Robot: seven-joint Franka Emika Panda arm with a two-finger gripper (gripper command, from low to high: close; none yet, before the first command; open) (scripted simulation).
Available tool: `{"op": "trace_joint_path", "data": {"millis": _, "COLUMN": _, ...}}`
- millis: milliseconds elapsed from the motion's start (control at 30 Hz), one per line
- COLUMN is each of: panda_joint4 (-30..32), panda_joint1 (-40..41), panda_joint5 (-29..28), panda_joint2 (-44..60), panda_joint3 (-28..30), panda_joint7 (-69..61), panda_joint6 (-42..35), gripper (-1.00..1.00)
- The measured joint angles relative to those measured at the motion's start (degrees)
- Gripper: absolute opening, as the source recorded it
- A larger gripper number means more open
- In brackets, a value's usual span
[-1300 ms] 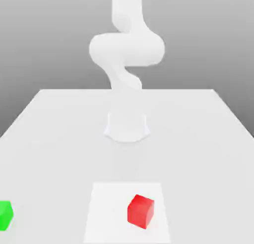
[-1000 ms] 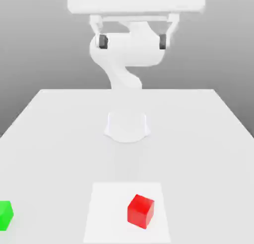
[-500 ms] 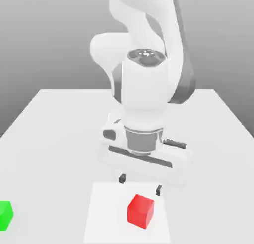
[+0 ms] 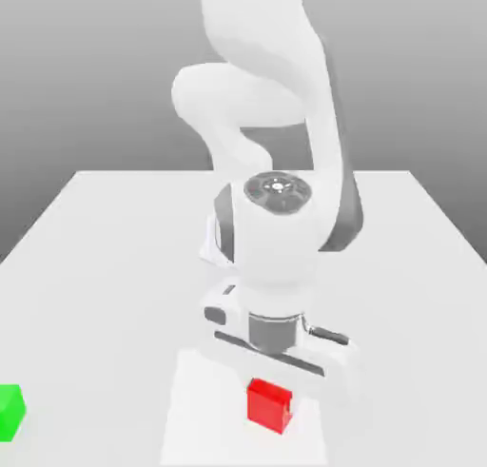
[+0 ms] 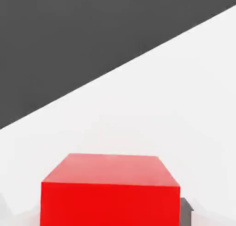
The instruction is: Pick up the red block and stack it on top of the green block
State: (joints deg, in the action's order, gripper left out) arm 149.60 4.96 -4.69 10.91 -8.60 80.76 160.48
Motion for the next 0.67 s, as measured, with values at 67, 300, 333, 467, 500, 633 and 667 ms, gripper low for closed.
{"op": "trace_joint_path", "data": {"millis": 67, "panda_joint4": -0.1, "panda_joint1": 0.8, "panda_joint5": 1.8, "panda_joint2": -3.1, "panda_joint3": 0.1, "panda_joint7": -1.0, "panda_joint6": -3.2, "gripper": -1.0}}
{"op": "trace_joint_path", "data": {"millis": 300, "panda_joint4": -9.3, "panda_joint1": 11.0, "panda_joint5": 6.0, "panda_joint2": -0.6, "panda_joint3": 10.1, "panda_joint7": 1.1, "panda_joint6": -9.8, "gripper": -1.0}}
{"op": "trace_joint_path", "data": {"millis": 333, "panda_joint4": -10.4, "panda_joint1": 12.4, "panda_joint5": 6.5, "panda_joint2": -0.2, "panda_joint3": 11.5, "panda_joint7": 1.4, "panda_joint6": -10.5, "gripper": -1.0}}
{"op": "trace_joint_path", "data": {"millis": 467, "panda_joint4": -16.1, "panda_joint1": 18.3, "panda_joint5": 9.3, "panda_joint2": 5.0, "panda_joint3": 16.3, "panda_joint7": 2.3, "panda_joint6": -11.2, "gripper": -1.0}}
{"op": "trace_joint_path", "data": {"millis": 500, "panda_joint4": -18.1, "panda_joint1": 20.2, "panda_joint5": 10.7, "panda_joint2": 8.5, "panda_joint3": 16.9, "panda_joint7": 2.3, "panda_joint6": -9.9, "gripper": -1.0}}
{"op": "trace_joint_path", "data": {"millis": 633, "panda_joint4": -19.3, "panda_joint1": 21.3, "panda_joint5": 11.6, "panda_joint2": 10.8, "panda_joint3": 17.1, "panda_joint7": 2.1, "panda_joint6": -8.7, "gripper": 1.0}}
{"op": "trace_joint_path", "data": {"millis": 667, "panda_joint4": -19.3, "panda_joint1": 21.3, "panda_joint5": 11.6, "panda_joint2": 10.8, "panda_joint3": 17.1, "panda_joint7": 2.1, "panda_joint6": -8.7, "gripper": 1.0}}
